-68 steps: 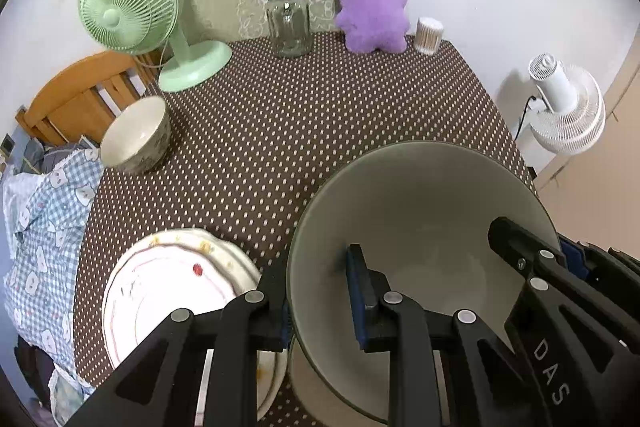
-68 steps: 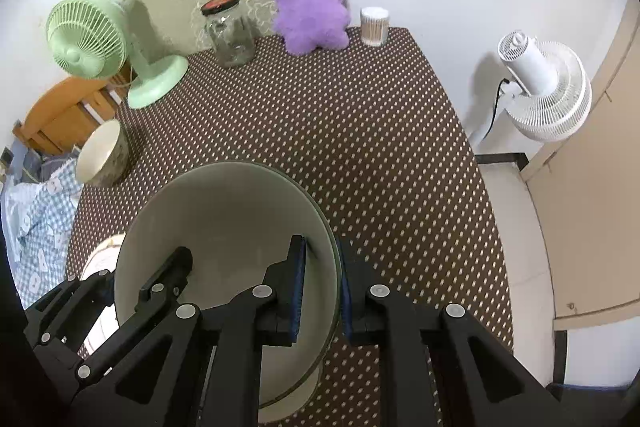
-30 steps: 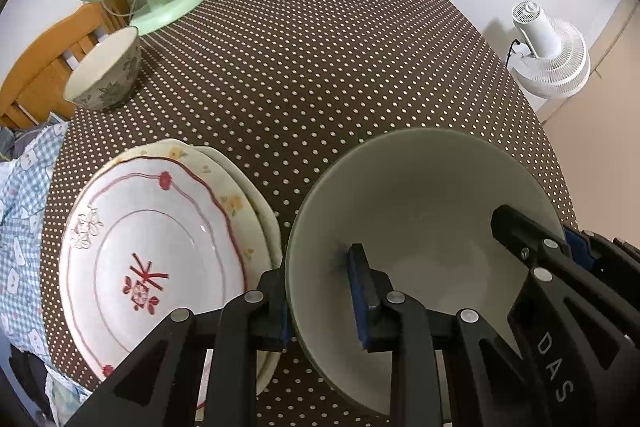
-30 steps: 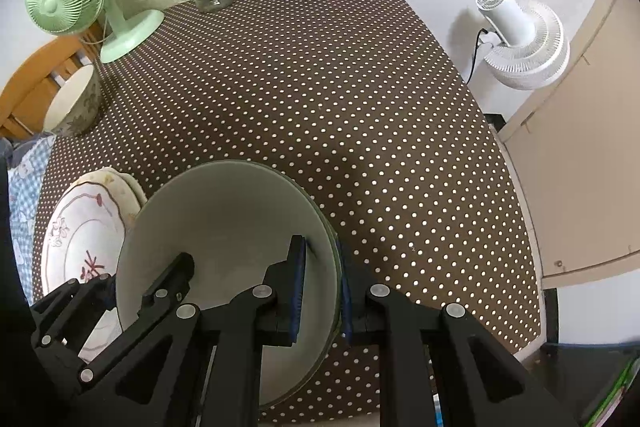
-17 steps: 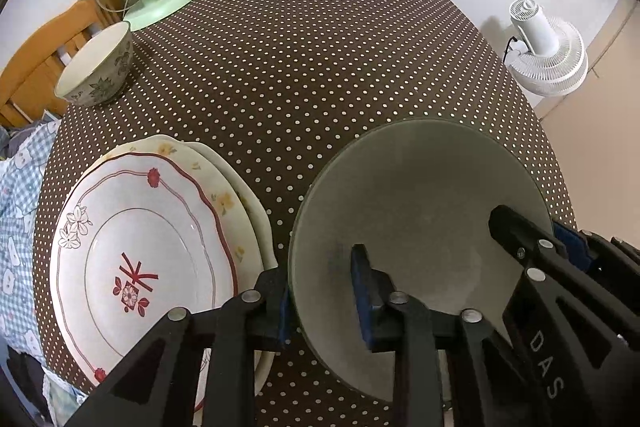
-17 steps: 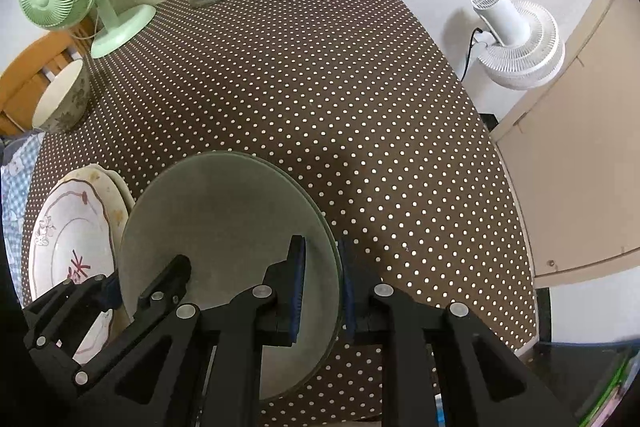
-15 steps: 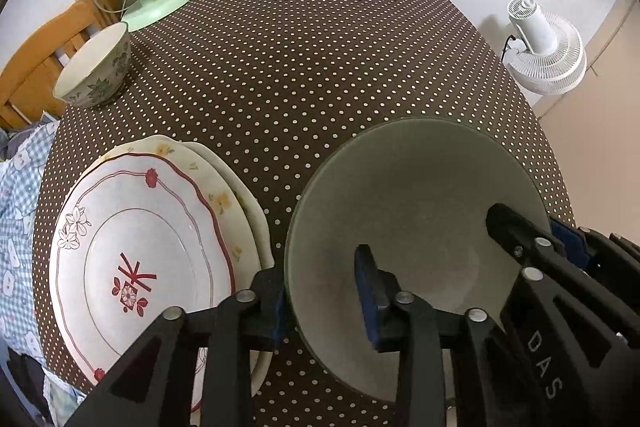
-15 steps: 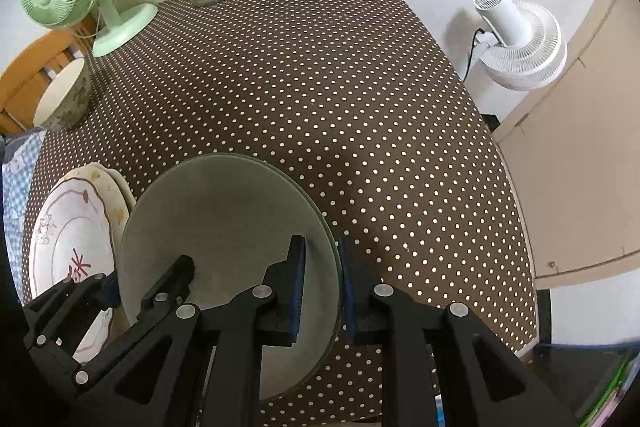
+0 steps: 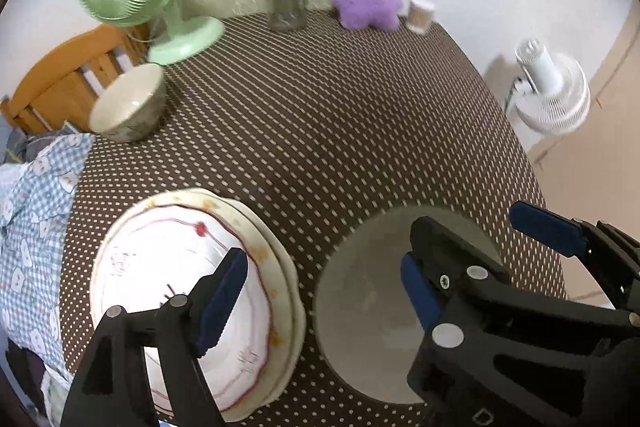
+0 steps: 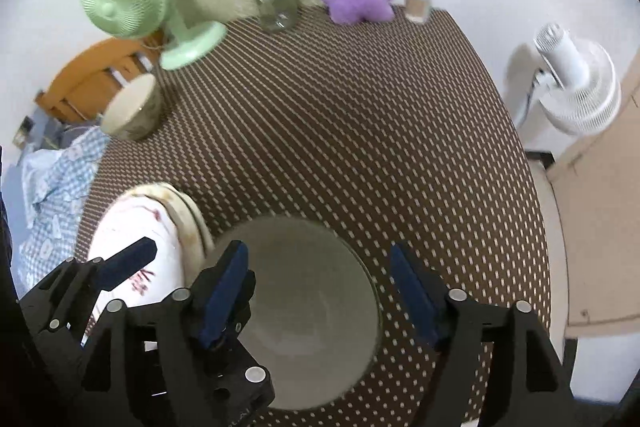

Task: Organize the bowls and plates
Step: 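Move both tools to the grey bowl near the green fan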

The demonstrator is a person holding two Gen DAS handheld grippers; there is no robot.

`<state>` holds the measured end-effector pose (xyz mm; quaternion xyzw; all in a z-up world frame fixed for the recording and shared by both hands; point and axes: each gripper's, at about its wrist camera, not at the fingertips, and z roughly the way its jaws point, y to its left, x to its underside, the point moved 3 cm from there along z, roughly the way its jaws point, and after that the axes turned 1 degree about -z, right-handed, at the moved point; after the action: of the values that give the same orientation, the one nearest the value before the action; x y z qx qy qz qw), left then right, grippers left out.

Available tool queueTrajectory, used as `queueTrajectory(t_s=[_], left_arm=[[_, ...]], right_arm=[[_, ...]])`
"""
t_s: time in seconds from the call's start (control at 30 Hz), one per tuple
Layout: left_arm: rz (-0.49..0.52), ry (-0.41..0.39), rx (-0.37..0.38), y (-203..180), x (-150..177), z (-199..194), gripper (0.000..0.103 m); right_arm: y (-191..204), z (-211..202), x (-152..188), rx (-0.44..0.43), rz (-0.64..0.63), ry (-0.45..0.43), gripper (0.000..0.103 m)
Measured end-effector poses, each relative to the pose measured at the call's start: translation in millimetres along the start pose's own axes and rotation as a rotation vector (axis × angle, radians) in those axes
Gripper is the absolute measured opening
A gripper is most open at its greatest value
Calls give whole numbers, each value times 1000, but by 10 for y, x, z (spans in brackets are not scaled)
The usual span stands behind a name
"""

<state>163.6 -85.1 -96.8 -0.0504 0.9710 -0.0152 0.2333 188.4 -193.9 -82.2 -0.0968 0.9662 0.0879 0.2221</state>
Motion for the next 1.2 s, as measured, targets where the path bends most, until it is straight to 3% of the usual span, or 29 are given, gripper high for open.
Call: queueTrajectory(t_s=[0.2, 0.5, 0.83, 1.2], left_arm=[[-57, -38, -27, 254, -127, -116, 81], [-50, -73, -45, 860, -340, -206, 81], [-40, -86, -18, 1540, -619, -77, 81], [-84, -74, -72, 2142, -932, 257, 81]], right_arm=[[253, -70, -207, -25, -58, -24, 78], [778, -24, -469, -7, -42, -69, 78], [1465, 220, -797, 26, -49, -119, 78], [1963, 702, -1172, 35, -39, -107, 78]])
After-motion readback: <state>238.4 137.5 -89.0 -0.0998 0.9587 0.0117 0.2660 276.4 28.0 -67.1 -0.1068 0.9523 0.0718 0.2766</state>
